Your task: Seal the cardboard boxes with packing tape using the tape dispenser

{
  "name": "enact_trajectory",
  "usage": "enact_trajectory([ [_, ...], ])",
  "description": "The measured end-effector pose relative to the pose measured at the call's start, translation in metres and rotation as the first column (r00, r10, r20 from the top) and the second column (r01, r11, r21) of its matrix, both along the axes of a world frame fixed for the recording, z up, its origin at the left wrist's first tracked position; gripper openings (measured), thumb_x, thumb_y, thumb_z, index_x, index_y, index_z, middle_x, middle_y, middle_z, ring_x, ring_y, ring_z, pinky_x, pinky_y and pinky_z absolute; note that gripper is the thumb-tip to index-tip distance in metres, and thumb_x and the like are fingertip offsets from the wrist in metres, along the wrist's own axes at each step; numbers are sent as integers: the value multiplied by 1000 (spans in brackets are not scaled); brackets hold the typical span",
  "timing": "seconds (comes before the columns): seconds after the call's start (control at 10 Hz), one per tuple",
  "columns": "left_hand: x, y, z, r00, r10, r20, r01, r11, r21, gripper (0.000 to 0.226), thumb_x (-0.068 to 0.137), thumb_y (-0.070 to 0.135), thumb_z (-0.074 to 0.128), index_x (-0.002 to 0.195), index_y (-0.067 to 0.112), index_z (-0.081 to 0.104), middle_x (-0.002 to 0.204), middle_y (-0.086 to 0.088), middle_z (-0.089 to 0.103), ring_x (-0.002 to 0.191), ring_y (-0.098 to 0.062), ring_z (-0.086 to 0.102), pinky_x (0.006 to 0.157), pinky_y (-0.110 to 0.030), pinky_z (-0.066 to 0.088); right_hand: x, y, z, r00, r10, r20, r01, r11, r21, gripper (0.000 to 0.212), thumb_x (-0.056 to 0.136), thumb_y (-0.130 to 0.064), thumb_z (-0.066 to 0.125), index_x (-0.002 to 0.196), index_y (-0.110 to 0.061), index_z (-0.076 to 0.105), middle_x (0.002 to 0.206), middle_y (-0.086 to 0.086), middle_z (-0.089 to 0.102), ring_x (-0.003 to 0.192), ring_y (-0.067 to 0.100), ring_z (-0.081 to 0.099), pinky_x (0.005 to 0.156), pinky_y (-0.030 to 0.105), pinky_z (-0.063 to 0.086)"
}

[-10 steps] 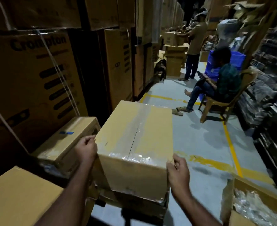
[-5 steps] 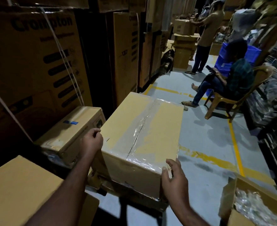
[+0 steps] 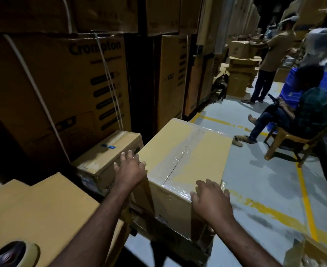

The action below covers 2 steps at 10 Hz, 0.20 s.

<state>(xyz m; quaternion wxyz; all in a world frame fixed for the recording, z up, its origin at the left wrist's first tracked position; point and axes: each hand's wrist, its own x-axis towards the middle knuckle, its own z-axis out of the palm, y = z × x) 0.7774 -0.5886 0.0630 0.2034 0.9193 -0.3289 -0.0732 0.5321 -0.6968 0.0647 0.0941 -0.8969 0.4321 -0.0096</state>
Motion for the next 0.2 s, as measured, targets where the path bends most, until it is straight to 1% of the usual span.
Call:
enact_trajectory([
  [0.1, -3, 37, 30, 998, 55, 26, -52, 994, -94, 57, 105, 42, 46, 154, 13, 40, 170, -11, 13, 156, -30, 4, 123, -56, 15, 16, 8, 27, 983, 163, 88, -164, 986, 4, 45, 100, -46, 43, 139, -26, 49, 135, -1, 54, 130, 24, 48, 104, 43, 38],
  [0.2, -14, 91, 58, 982, 170, 88, -155, 976, -155, 62, 105, 46, 46, 158, 14, 35, 171, -6, 7, 157, -25, -2, 125, -50, 11, 36, 27, 51, 924, 369, 100, -368, 929, -34, 48, 100, -49, 43, 141, -25, 49, 138, -1, 55, 124, 24, 54, 98, 39, 44],
])
